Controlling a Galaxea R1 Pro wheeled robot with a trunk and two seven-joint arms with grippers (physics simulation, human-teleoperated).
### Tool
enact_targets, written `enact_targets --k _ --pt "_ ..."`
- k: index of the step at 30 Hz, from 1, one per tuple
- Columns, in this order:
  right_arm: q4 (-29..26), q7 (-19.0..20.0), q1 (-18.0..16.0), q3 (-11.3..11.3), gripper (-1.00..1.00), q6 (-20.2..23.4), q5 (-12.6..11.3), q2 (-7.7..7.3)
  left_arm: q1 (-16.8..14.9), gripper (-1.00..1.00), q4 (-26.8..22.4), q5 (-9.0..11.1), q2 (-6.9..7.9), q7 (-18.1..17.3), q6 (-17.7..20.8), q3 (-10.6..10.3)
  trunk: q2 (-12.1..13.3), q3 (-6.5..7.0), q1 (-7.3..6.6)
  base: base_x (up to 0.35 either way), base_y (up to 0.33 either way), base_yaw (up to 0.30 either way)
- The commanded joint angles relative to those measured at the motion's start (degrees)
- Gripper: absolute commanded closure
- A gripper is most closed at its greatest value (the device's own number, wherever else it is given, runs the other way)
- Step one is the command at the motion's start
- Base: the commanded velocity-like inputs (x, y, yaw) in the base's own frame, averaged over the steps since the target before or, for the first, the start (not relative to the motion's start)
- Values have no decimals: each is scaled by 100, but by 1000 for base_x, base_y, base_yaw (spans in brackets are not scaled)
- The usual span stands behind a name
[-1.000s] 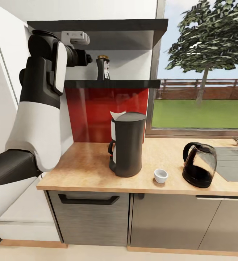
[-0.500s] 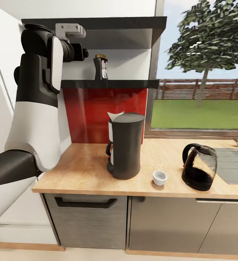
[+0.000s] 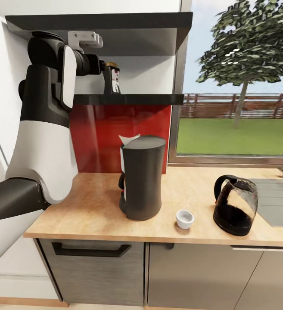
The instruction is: Set up a coffee station on the kitchen countertop: keep the coffee maker on the countertop, move the bottle of coffee from the kitchen shelf to the counter next to the coffee maker, place a paper coffee filter on top of the coffee maker, put the saucer next to the coffee maker with the coffee cup on the saucer, and place the electric kettle next to the coffee maker.
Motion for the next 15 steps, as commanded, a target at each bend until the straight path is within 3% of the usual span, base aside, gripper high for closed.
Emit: enact_targets --k 1,5,10,15 --pt "-14 4 -6 39 -100 -20 -61 -5 -6 -100 -1 -9 -6 4 20 9 -5 -8 1 160 -21 0" --pt "-14 4 -6 39 -100 -19 -61 -5 -7 -100 3 -9 -6 4 20 15 -5 -8 1 203 -10 0" --pt "-14 4 -6 39 -100 -22 -61 -5 -9 -100 64 -9 -6 6 20 11 -5 -8 1 63 -2 0" --pt "-14 4 -6 39 -100 -20 -62 -5 -9 -100 530 -9 -6 19 -3 -41 -5 -8 1 11 0 0"
